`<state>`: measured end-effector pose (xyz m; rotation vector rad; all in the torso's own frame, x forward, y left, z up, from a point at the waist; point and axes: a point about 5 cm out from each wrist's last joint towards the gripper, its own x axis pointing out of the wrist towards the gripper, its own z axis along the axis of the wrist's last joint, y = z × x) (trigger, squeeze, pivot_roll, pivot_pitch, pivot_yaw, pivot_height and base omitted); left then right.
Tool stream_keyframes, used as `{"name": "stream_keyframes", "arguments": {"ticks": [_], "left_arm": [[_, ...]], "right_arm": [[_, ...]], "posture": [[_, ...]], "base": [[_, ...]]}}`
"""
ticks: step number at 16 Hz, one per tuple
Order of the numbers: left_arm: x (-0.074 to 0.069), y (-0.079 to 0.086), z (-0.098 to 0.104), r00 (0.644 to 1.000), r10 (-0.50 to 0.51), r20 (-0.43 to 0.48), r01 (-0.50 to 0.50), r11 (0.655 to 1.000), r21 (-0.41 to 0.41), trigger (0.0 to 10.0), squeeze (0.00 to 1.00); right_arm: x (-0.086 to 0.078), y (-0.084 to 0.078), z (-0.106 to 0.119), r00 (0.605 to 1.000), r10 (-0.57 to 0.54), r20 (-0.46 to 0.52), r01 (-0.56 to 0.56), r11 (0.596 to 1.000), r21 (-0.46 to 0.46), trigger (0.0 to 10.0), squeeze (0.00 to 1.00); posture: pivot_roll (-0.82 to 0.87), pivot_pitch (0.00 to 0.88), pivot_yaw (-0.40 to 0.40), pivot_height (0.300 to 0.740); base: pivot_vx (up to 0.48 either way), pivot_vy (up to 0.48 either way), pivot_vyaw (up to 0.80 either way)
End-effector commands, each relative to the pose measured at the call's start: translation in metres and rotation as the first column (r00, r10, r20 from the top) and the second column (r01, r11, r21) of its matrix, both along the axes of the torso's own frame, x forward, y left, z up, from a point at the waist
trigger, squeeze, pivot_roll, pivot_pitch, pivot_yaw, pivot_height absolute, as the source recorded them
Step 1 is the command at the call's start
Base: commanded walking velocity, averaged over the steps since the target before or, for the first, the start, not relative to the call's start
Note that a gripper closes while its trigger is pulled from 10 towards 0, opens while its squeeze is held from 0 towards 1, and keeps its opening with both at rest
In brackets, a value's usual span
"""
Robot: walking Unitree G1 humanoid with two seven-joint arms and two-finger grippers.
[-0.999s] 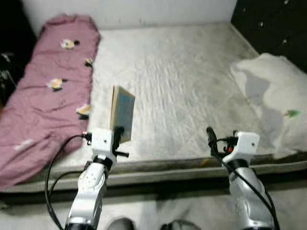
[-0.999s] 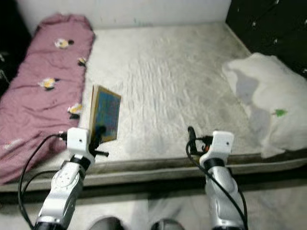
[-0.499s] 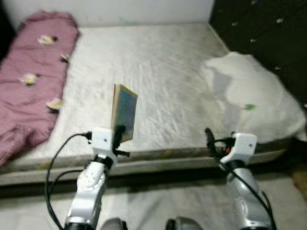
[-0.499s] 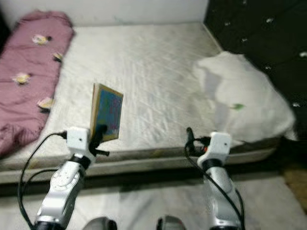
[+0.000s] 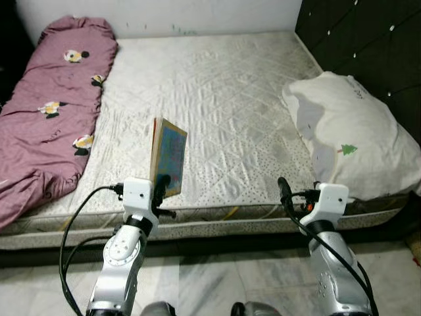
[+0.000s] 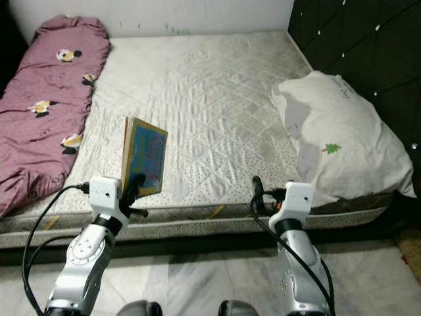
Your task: Clean up the room
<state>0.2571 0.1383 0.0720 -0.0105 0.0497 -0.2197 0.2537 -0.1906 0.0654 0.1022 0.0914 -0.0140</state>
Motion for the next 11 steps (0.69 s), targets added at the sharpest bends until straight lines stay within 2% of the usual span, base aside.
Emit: {"name": "stream_keyframes", "arguments": {"ticks": [1,11], "left_arm": [[0.0028,0.0002,0.0121,0.998,-0.009,0.062,0.009,1.000,-0.006,10.0,0.00],[0.0039,-0.0017,0.0119,0.998,-0.019,0.058,0.019,1.000,-0.008,10.0,0.00]], "right_arm": [[0.0012,0.0031,0.0027,1.000,0.015,0.012,-0.015,1.000,0.001,10.0,0.00],[0.0020,0.0031,0.0028,1.000,0.012,0.013,-0.012,1.000,0.001,10.0,0.00]], "posture": [[-0.05,0.076,0.027,0.740],[-0.05,0.075,0.029,0.740]], "base": [[0.296,0.000,0.00],[0.290,0.000,0.00]]}}
